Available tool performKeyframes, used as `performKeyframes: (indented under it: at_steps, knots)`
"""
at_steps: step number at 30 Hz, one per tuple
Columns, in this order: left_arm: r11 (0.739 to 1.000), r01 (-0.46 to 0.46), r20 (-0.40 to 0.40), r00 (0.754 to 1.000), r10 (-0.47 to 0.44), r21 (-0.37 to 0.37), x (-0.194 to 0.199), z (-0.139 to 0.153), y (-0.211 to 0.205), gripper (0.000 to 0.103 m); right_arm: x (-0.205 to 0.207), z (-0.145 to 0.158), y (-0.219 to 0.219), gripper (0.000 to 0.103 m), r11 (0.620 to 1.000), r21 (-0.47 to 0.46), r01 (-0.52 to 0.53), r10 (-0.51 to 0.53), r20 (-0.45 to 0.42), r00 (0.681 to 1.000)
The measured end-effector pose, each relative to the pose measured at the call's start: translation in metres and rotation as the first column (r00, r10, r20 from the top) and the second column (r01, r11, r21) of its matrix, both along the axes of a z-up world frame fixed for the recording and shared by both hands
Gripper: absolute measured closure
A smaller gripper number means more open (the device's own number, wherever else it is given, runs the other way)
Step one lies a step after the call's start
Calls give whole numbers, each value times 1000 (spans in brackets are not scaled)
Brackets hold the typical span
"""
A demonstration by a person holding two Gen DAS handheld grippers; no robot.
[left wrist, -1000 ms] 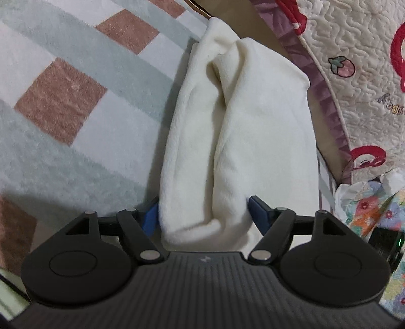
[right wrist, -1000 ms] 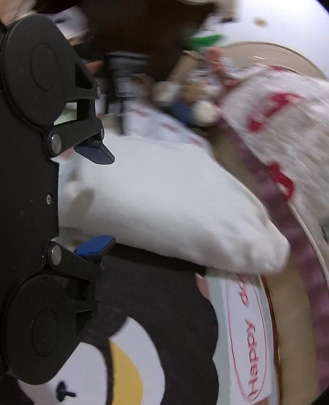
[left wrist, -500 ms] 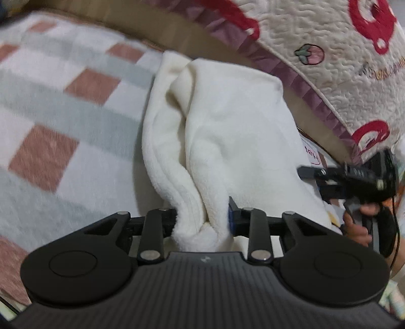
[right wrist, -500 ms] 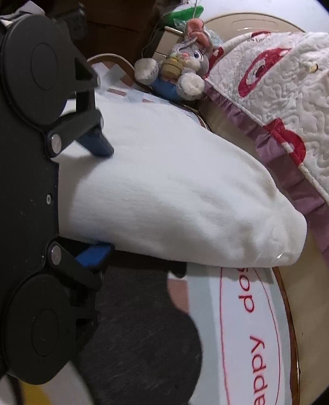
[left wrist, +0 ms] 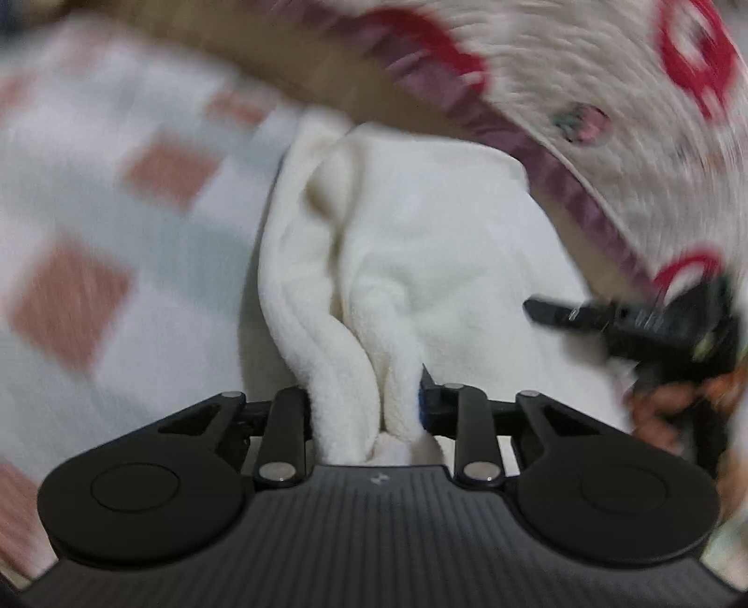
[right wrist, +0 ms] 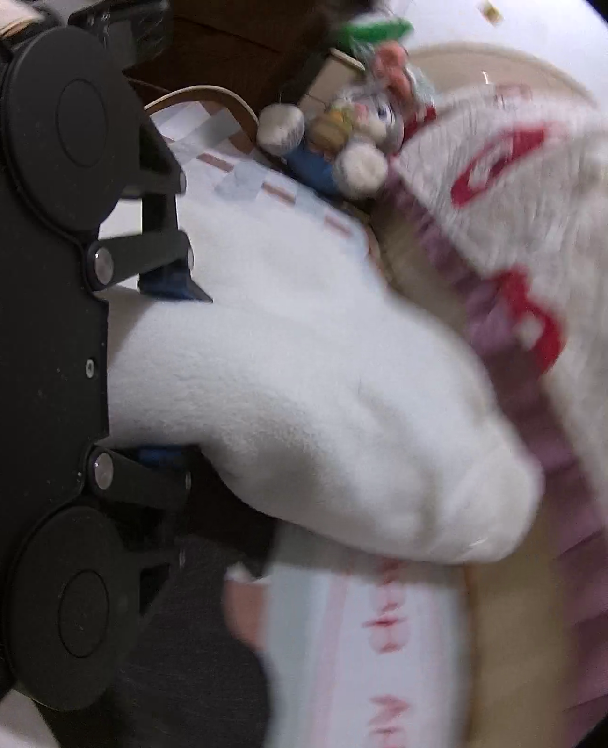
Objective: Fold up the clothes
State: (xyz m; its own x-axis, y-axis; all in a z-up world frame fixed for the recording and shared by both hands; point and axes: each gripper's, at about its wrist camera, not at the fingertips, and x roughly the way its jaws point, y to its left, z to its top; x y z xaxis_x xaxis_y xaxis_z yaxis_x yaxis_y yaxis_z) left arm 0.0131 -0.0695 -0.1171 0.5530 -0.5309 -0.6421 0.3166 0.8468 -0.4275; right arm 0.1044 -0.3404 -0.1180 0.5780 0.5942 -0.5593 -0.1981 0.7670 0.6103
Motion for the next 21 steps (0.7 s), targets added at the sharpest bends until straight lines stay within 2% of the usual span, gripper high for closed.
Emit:
performKeyframes:
  at_steps: [1,4,5,6,10,14,17,19,21]
  knots:
    - [1000,-1,38,999,1,-1,-3,10,1,79,-6,11,1,52,1000,-9,9,-8,41,999]
    - [999,12,50,999,-10,-34,-3,16,0,79,-29,34,-2,52,998,-24,62,-58,137,989]
    - [999,17,52,999,-15,-46,-3,18,-1,79,-33,35,-3,52,997,-34,74,-68,138,988]
    - [998,22,54,998,-19,-57,-3,20,-1,79,-36,34,-6,51,995,-48,83,-77,128,989]
    - [998,16,-102,995,-22,-54,11,-15,-8,79,-32,3,-16,50,990,-87,110,-113,-29,993]
    - [996,3,-131,991,-15,-88,16,-24,-5,79,-32,-5,-27,49,993,-33,118,-119,-56,991]
    - [994,-3,-143,990,-12,-105,20,-29,-6,79,-26,-13,-31,37,992,-18,122,-123,-89,988]
    - [994,1,-143,990,-17,-108,23,-34,-7,78,-21,-25,-34,20,988,13,154,-152,-109,982]
    - [994,9,-139,990,-25,-111,25,-40,-9,78,-13,-43,-37,19,976,87,197,-183,-148,972]
